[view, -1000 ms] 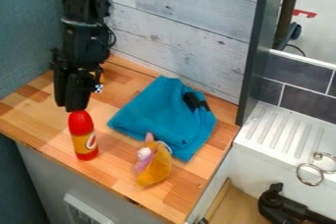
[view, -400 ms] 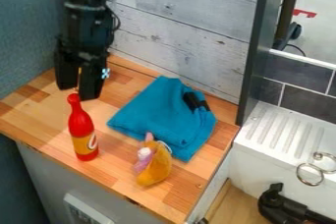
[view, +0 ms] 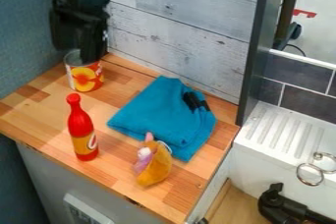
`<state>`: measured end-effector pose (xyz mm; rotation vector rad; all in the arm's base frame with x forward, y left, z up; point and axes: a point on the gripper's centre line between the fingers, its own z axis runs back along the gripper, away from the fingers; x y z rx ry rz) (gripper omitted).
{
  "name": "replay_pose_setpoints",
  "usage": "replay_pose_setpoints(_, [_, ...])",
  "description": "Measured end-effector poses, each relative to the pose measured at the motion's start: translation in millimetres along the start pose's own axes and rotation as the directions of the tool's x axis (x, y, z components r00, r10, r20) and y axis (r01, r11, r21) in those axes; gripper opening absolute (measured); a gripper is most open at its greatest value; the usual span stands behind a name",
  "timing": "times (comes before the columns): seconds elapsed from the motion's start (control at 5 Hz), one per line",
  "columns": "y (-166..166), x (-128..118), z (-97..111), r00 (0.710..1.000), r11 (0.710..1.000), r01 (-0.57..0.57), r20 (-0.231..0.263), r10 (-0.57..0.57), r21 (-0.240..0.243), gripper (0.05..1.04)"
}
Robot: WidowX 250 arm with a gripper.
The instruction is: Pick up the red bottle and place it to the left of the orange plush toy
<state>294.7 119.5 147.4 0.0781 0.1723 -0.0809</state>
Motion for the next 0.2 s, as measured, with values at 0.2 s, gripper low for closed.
replay_pose_setpoints(0.2, [40.0, 5.0, 20.9, 0.983, 0.991, -0.132, 0.130, 0.126, 0.036, 1.001])
